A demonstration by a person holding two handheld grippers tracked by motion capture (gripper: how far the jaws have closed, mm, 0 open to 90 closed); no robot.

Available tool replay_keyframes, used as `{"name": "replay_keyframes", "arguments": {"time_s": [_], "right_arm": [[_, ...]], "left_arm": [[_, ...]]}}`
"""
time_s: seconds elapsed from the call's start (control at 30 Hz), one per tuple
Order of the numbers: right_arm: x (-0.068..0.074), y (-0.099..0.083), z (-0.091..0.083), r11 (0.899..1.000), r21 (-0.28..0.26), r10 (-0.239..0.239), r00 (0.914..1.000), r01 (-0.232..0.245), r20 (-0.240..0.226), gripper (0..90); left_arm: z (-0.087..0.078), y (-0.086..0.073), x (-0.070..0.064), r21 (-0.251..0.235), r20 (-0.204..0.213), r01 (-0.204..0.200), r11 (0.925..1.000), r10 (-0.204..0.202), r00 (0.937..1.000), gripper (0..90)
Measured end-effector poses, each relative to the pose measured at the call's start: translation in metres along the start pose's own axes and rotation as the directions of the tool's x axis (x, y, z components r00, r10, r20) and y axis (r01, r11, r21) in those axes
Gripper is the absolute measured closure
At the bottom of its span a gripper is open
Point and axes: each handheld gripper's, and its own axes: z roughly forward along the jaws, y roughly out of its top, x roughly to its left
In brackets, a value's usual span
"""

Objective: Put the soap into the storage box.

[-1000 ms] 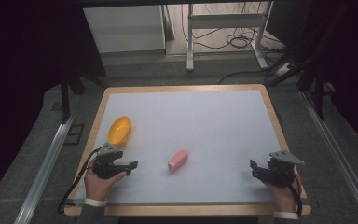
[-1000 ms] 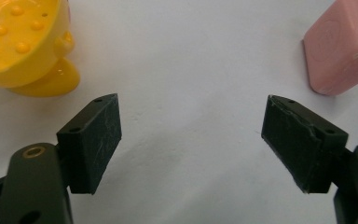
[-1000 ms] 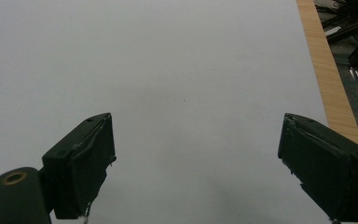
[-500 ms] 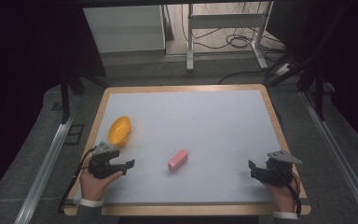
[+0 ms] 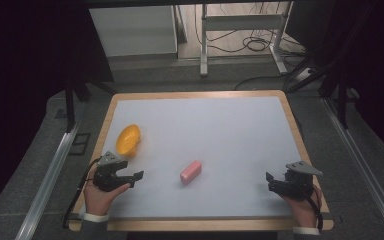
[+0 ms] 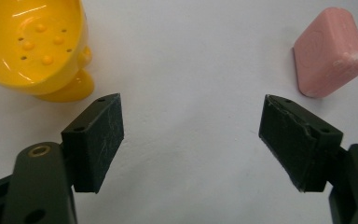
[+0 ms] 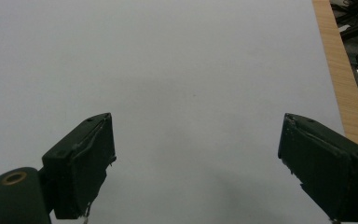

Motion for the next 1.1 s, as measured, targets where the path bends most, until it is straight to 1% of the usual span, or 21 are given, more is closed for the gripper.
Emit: {"name": "replay_keyframes", "arguments": {"time_s": [0.03,0.17,0.27,0.33,0.37,0.4,0.5,0.57,0.67,0.77,1.0,1.1], "right_arm": [[0.0,0.0,0.0,1.0,-0.001,0.0,1.0,0.0,0.0,10.5],[0.0,0.0,-0.001,1.0,-0.002,0.0,1.0,0.0,0.0,10.5],[-0.001,0.0,-0.001,1.0,-0.004,0.0,1.0,0.0,-0.001,10.5],[-0.001,0.001,-0.001,1.0,-0.005,0.002,1.0,-0.002,0.0,10.5],[-0.001,0.001,-0.003,1.0,-0.01,0.003,1.0,-0.003,-0.007,10.4],[-0.001,0.001,-0.003,1.0,-0.01,0.003,1.0,-0.003,-0.007,10.4],[-0.001,0.001,-0.005,1.0,-0.016,0.007,0.9999,-0.007,-0.009,10.4],[-0.001,0.0,-0.004,1.0,-0.014,0.004,0.9999,-0.004,-0.01,10.4],[0.0,0.0,-0.004,1.0,-0.013,0.002,0.9999,-0.002,-0.014,10.4],[-0.002,0.0,-0.005,1.0,-0.019,0.006,0.9999,-0.006,-0.013,10.5],[-0.004,-0.001,-0.006,1.0,-0.024,0.014,0.9998,-0.014,-0.011,10.4],[-0.005,-0.001,-0.007,1.0,-0.025,0.017,0.9998,-0.017,-0.011,10.5]], "left_arm": [[0.0,0.001,-0.001,0.001,0.002,-0.008,1.0,0.008,1.0,22.5],[-0.003,0.003,-0.006,0.002,0.007,-0.014,0.9999,0.014,0.9999,23.0],[-0.003,0.004,-0.007,0.0,0.01,-0.02,0.9998,0.02,0.9998,23.1],[-0.003,0.005,-0.009,0.005,0.005,-0.019,0.9998,0.019,0.9998,23.1],[-0.004,0.007,-0.012,0.005,0.005,-0.023,0.9997,0.023,0.9997,23.1],[-0.004,0.007,-0.012,0.005,0.005,-0.023,0.9997,0.023,0.9997,23.1],[-0.004,0.013,-0.019,0.012,0.015,-0.041,0.9991,0.041,0.999,23.5],[-0.002,0.016,-0.023,0.02,0.009,-0.051,0.9985,0.051,0.9986,23.5],[0.001,0.02,-0.028,0.027,0.016,-0.064,0.9976,0.063,0.9979,23.5],[0.004,0.026,-0.033,0.043,0.012,-0.08,0.9958,0.08,0.9967,23.5],[0.005,0.04,-0.042,0.062,0.03,-0.098,0.9932,0.096,0.9949,23.6],[0.004,0.046,-0.047,0.072,0.024,-0.128,0.9892,0.126,0.9917,23.6]]}}
